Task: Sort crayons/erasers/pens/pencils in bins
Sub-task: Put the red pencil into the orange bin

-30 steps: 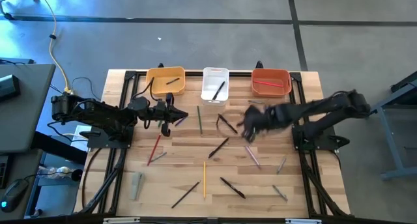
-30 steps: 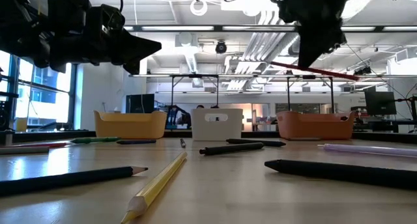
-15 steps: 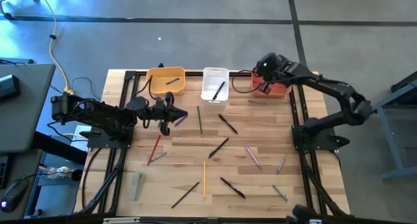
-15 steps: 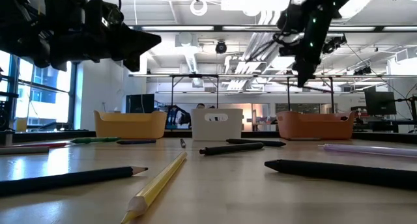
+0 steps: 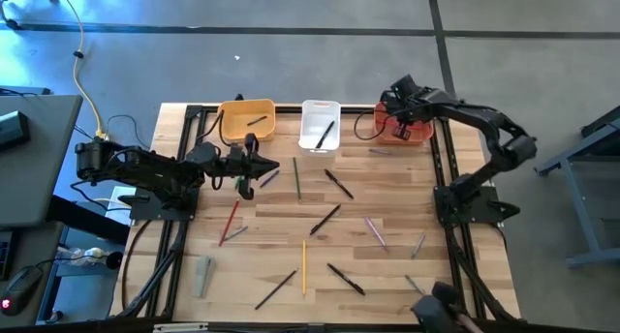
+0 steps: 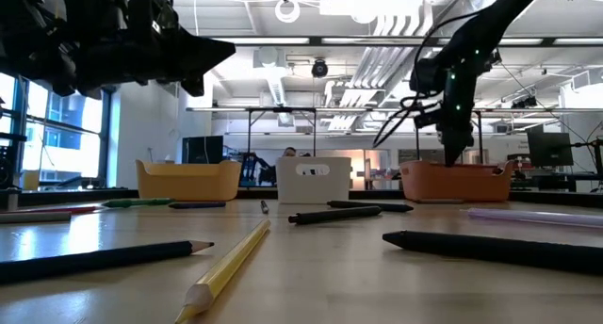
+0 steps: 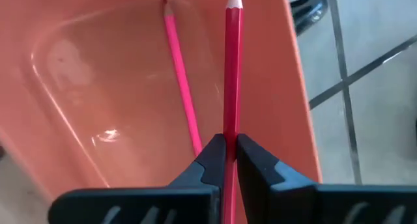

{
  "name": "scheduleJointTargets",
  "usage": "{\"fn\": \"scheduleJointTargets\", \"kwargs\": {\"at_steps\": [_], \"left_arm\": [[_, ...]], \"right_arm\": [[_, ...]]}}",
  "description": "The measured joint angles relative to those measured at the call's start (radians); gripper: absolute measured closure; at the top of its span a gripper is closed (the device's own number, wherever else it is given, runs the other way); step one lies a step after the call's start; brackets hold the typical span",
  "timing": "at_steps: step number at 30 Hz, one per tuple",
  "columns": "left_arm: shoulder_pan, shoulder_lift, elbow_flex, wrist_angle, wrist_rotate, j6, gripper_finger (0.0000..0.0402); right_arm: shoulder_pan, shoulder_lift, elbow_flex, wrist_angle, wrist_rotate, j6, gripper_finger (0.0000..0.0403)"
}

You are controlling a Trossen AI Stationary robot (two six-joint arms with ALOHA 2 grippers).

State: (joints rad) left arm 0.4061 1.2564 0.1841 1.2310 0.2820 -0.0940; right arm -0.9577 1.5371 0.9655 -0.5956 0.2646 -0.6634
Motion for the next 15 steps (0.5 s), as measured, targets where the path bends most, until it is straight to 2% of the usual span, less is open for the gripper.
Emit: {"fn": "scheduleJointTargets", "kwargs": {"at_steps": [15], "left_arm": [[-0.002,0.0,0.0,-0.008,-0.016,0.0,0.0401]], "right_arm": [[0.003,0.112,0.0,0.06,-0.034,0.035,0.0389]]}}
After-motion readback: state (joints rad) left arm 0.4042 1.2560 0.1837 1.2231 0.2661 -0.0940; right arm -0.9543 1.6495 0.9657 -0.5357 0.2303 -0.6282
